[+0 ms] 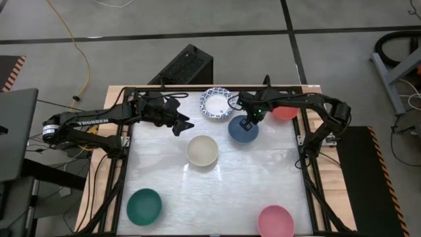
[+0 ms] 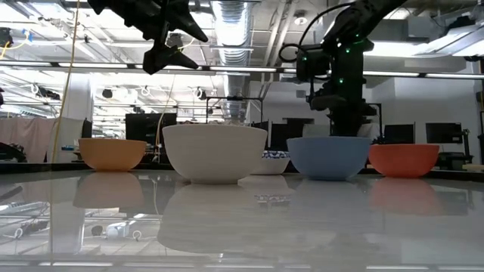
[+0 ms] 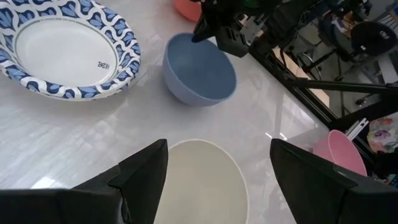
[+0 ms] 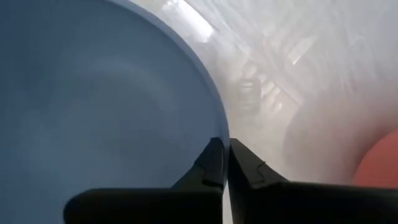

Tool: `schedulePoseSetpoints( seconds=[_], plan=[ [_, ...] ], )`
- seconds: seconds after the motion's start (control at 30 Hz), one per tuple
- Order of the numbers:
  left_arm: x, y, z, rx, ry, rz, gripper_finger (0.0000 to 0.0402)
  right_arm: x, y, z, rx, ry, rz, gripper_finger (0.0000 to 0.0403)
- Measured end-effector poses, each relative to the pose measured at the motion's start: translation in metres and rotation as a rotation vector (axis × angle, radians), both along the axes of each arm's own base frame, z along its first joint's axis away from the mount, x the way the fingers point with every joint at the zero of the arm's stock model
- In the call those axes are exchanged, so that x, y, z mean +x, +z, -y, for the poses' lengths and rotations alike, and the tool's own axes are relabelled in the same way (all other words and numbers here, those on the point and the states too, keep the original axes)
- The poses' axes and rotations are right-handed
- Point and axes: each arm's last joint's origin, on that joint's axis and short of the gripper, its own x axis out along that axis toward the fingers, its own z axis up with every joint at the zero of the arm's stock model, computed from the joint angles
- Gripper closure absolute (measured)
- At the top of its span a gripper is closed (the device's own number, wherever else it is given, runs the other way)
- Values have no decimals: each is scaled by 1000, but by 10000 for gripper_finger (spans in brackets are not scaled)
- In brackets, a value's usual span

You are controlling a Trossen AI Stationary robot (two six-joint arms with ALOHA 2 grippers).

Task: Nest bowls inside each other
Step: Stack the blue bowl on top of the white-blue bowl

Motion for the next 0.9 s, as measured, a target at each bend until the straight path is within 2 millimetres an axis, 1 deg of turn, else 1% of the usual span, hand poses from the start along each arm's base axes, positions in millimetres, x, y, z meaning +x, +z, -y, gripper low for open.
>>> schedulePoseSetpoints(
  seconds=[0.1, 0.2, 0.27, 0.4, 0.53, 0.6, 0.7, 0.83, 0.9],
  plan=[
    [0, 0, 0, 0, 0, 0, 130, -2, 3, -2, 42, 3, 22, 385],
    [0, 0, 0, 2, 5, -1, 130, -8, 13, -5, 69, -9, 49, 395],
    [0, 0, 0, 3, 6, -3, 130, -12, 25, -7, 77, -17, 89, 396],
    [0, 0, 0, 3, 8, -3, 130, -17, 56, -5, 34, -63, 209, 396],
    [0, 0, -1, 20, 23, -6, 130, -15, 85, 5, -20, -119, 337, 396],
    [0, 0, -1, 24, 26, -7, 130, -8, 94, 15, -47, -154, 403, 396],
    [0, 0, -1, 24, 27, -7, 130, 11, 102, 33, -86, -186, 491, 396],
    [0, 0, -1, 21, 26, -7, 130, 41, 104, 56, -93, -198, 499, 397],
    [0, 0, -1, 20, 26, -7, 130, 54, 102, 67, -91, -192, 478, 397]
  ],
)
